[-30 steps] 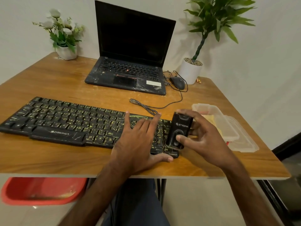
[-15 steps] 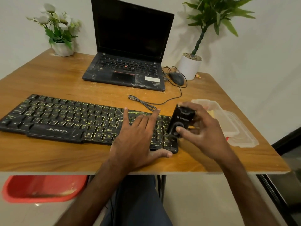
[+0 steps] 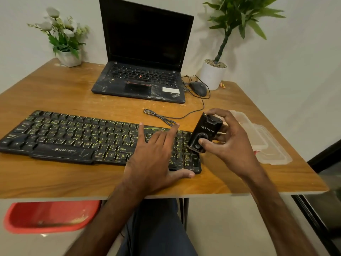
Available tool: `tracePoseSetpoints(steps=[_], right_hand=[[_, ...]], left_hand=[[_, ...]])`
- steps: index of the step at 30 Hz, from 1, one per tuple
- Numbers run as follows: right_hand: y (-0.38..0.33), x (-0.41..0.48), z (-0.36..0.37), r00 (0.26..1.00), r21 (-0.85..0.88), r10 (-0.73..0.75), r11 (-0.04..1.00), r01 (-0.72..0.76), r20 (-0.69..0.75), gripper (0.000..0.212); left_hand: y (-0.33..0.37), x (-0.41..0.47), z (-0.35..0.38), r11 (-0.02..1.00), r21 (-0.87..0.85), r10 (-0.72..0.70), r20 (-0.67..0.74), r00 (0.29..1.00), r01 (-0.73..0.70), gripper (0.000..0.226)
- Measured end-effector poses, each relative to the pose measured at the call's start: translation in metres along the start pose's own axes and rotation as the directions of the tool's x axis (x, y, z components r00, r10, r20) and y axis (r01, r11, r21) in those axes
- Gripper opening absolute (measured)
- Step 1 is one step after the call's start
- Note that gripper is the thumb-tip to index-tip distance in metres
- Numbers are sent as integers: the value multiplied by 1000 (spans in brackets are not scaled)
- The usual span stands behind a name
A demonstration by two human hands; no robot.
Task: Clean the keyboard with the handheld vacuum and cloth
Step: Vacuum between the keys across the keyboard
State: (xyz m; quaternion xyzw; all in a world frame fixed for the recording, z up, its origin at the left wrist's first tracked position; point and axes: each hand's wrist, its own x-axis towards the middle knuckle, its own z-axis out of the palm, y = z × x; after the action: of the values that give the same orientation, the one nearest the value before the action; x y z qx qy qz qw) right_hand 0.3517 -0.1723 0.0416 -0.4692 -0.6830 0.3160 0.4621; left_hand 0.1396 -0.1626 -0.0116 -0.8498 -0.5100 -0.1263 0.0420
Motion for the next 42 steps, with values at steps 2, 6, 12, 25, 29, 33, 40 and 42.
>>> tracePoseSetpoints(steps=[2, 6, 12, 25, 29, 33, 40, 42], right_hand=[[2, 4, -1, 999, 25, 43, 999, -43, 6, 66], [2, 7, -4, 999, -58, 44, 997, -45, -20, 74], [9, 11, -6, 987, -17, 141, 990, -143, -81, 83], [14, 31, 12, 996, -256, -35, 966, 14, -79, 61], [15, 30, 13, 995, -255, -46, 967, 23, -85, 61], [10, 11, 5, 998, -208, -54, 976, 56, 16, 62], [16, 42, 11, 991, -301, -99, 951, 69, -87, 61], [10, 30, 10, 996, -256, -75, 965, 59, -54, 60]], left_hand=[[0, 0, -1, 1000, -3, -5, 8, 1000, 5, 128], [0, 0, -4, 1000, 0, -9, 24, 1000, 9, 129], [1, 0, -3, 1000, 7, -12, 30, 999, 12, 129], [0, -1, 0, 1000, -4, -13, -8, 1000, 13, 129], [0, -1, -1, 1000, -2, -15, 0, 1000, 15, 130], [0, 0, -1, 1000, -11, -15, -17, 1000, 15, 130], [0, 0, -2, 1000, -8, -22, 20, 1000, 22, 129], [0, 0, -2, 1000, -16, -26, 9, 1000, 26, 130]])
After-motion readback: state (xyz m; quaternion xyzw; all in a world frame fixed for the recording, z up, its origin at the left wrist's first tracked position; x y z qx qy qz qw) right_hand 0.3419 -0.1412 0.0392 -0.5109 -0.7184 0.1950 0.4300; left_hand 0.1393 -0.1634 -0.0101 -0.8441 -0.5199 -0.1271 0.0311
